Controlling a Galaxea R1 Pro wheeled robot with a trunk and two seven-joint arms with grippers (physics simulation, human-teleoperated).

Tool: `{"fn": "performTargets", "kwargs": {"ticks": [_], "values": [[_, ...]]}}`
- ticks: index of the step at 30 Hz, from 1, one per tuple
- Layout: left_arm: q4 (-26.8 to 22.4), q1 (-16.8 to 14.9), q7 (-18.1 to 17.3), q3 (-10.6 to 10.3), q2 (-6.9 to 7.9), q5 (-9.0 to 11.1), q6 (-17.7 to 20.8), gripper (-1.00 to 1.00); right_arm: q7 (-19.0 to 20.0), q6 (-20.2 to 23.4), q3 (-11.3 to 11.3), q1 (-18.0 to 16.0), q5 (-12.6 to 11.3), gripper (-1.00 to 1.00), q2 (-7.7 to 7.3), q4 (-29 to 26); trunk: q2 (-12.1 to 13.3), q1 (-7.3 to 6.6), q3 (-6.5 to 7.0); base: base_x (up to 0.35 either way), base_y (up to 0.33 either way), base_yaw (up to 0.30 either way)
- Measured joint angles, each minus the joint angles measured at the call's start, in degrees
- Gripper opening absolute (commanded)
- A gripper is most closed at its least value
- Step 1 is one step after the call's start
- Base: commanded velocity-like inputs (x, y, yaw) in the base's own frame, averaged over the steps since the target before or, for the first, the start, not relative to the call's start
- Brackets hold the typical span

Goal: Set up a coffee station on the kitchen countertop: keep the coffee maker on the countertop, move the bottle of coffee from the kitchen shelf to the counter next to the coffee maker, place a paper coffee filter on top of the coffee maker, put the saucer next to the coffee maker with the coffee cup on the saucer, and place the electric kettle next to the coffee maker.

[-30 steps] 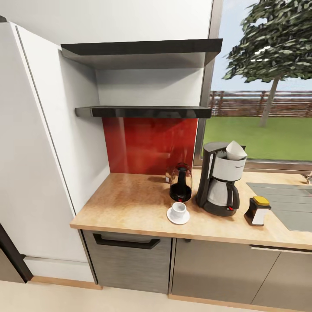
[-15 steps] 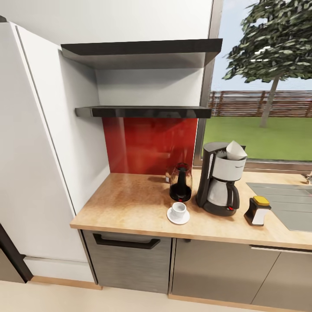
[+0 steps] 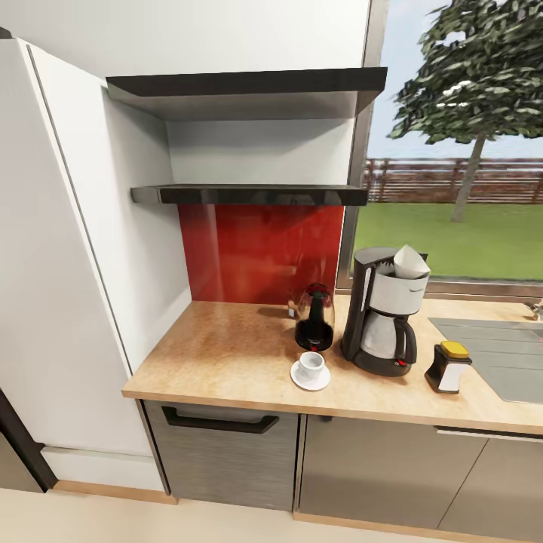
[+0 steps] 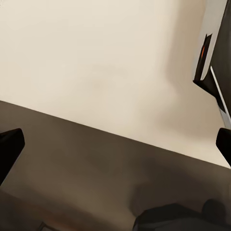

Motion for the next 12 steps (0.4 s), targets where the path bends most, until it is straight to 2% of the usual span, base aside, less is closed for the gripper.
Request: {"fn": "performTargets", "kwargs": {"ticks": [12], "values": [[-0.03,0.0,-0.02,-0.04,-0.04,0.01,0.04,1.0,0.0,-0.36,0.05,0.0,0.0,1.0,0.0,0.0,0.0,0.0,0.0,0.0,0.0,0.0]]}}
